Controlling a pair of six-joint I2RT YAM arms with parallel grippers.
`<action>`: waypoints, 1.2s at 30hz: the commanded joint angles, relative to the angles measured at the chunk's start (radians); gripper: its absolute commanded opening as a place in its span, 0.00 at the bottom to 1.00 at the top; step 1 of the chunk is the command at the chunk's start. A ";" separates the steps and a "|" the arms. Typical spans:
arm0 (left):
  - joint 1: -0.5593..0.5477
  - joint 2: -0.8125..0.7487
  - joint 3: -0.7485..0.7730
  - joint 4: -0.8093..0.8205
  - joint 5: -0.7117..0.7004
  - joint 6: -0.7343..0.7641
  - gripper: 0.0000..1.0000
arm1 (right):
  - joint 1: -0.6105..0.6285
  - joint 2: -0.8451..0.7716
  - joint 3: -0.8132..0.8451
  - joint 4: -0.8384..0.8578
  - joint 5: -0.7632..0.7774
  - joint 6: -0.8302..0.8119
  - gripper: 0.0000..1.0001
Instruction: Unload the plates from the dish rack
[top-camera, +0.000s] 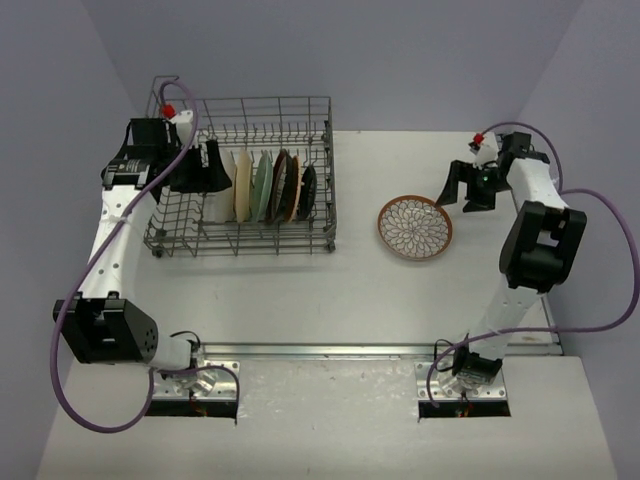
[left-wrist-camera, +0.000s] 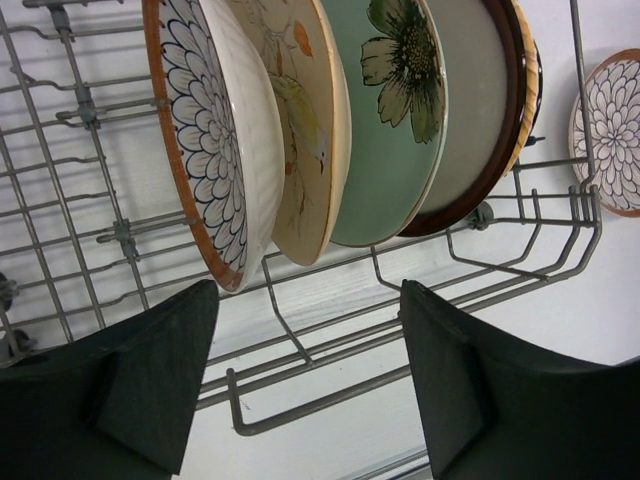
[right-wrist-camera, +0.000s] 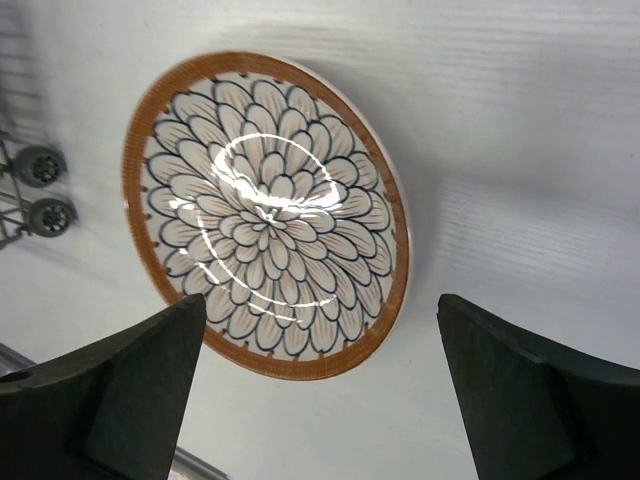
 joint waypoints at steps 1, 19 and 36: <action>0.011 0.040 -0.018 0.078 0.039 0.001 0.64 | 0.010 -0.190 0.049 -0.019 -0.088 -0.003 0.99; 0.012 0.244 -0.041 0.228 0.063 0.008 0.35 | 0.030 -0.432 -0.042 -0.042 -0.261 0.032 0.99; 0.094 0.198 0.010 0.203 0.294 0.008 0.00 | 0.033 -0.502 -0.200 0.004 -0.333 0.030 0.99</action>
